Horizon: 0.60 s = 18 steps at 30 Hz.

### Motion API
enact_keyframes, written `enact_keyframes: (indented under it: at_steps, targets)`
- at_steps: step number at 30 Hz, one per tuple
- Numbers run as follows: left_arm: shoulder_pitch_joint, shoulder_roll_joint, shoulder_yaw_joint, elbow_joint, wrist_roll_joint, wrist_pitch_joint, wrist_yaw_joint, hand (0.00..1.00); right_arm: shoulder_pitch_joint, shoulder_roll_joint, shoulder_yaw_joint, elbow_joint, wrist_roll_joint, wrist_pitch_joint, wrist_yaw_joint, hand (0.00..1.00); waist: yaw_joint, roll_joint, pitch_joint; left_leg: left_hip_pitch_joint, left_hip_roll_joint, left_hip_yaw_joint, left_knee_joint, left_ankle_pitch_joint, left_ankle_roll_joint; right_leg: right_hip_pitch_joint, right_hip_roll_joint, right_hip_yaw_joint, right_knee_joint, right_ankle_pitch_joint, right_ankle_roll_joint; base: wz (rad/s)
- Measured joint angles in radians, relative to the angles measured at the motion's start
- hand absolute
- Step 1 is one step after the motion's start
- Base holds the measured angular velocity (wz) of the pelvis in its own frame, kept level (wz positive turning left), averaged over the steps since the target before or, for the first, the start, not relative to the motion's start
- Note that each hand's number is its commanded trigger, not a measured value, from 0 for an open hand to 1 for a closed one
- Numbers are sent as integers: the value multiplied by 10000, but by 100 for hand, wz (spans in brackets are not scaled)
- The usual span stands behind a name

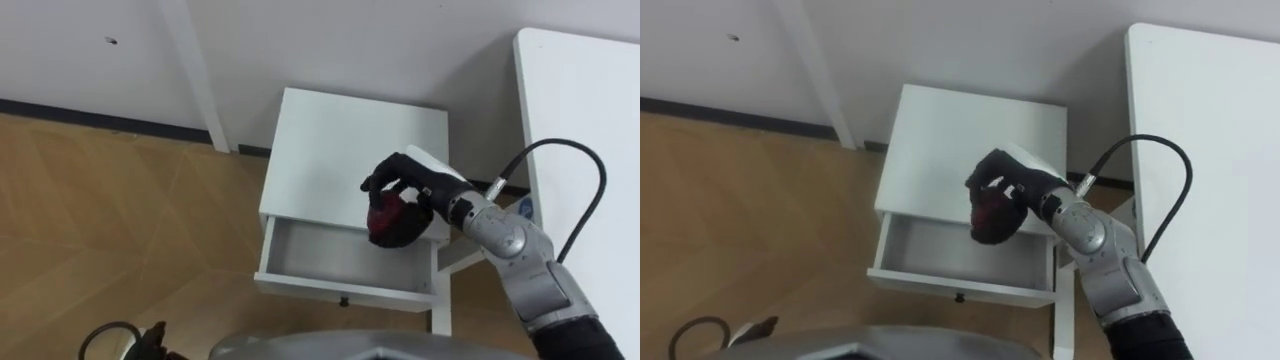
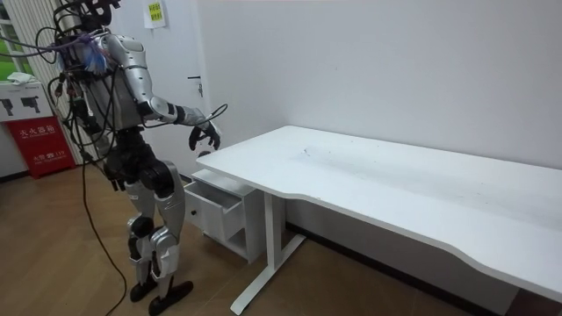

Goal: Put apple and close drawer

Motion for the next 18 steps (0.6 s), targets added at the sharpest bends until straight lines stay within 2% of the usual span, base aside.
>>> enact_keyframes:
  at_steps: [18]
  targets:
    - [-4,0,5,-5,-41,-19,-3,0,252,54,-92,57,13,-22,-59,0,-32,13,8,7,0,-10,57,0,1,32,-14,1,20,0,1,0]
